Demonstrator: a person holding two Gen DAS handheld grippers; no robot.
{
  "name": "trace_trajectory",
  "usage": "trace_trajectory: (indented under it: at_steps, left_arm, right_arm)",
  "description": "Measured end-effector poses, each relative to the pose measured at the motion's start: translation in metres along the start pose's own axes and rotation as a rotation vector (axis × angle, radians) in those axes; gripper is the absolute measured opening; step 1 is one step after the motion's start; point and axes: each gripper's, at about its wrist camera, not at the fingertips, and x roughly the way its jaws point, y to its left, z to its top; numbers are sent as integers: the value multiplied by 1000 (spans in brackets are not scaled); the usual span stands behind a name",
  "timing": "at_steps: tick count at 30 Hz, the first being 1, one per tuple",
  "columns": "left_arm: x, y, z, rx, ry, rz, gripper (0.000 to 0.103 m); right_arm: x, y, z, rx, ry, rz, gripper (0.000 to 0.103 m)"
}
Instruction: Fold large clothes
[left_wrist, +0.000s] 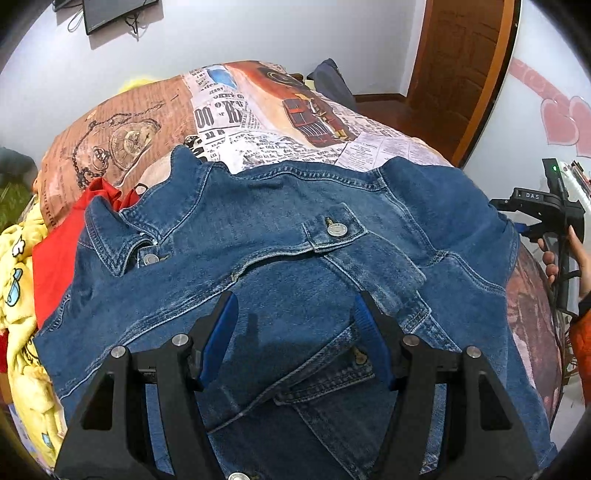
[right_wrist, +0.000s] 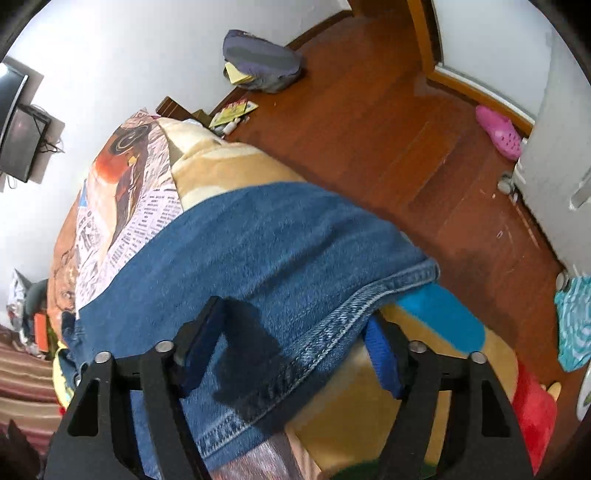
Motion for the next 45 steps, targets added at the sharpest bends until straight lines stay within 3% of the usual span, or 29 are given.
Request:
trace_trajectory:
  at_steps: [3, 6, 13, 23, 29, 34, 39, 45]
  left_arm:
    - [-2, 0, -1, 6, -6, 12, 64]
    - [-7, 0, -1, 9, -17, 18, 64]
    - [-27, 9, -3, -10, -62, 26, 64]
    - [-60, 29, -12, -42, -124, 48, 64]
    - [-74, 48, -21, -72, -148, 66, 64]
    - [-82, 66, -33, -102, -154, 85, 64]
    - [-88, 85, -48, -130, -148, 108, 64]
    - [-86, 103, -62, -167, -125, 116, 64]
  right_arm:
    - [-7, 10, 1, -53, -39, -55, 31]
    - [-16, 19, 0, -114, -70, -87, 18]
    - [-61, 48, 0, -197, -194, -69, 15]
    - [-124, 158, -21, -405, -308, 133, 11]
    - [-118, 225, -56, -533, -274, 260, 11]
    - [-83, 274, -94, -601, -162, 366, 11]
    - [-39, 304, -143, -725, -16, 349, 11]
    - [7, 308, -191, -851, 133, 265, 11]
